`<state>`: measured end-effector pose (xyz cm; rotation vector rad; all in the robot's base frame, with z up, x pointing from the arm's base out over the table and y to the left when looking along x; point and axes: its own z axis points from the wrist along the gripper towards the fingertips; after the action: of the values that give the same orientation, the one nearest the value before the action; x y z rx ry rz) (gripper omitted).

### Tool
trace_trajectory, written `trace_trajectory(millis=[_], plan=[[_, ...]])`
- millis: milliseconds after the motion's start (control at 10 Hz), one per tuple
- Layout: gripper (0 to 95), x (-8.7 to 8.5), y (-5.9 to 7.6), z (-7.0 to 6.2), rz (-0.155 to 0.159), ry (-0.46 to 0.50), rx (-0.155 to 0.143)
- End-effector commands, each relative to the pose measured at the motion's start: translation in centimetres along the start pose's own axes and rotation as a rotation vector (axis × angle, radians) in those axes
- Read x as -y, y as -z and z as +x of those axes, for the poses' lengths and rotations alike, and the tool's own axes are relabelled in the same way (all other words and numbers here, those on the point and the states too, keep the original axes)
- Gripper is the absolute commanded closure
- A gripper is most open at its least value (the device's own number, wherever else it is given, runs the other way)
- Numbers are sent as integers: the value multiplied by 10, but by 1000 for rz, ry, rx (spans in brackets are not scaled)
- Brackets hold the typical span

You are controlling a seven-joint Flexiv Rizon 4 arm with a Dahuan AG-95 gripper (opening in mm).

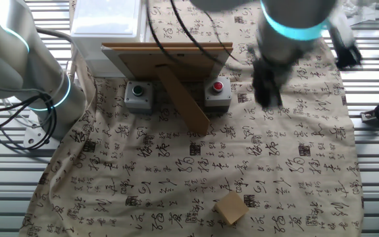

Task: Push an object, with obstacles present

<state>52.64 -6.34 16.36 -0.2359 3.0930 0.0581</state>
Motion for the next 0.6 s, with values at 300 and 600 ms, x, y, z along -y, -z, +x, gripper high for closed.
trace_trajectory(millis=[300,600], plan=[[950,87,4,74,0,94,5],[950,136,-5,114,2,157,7]])
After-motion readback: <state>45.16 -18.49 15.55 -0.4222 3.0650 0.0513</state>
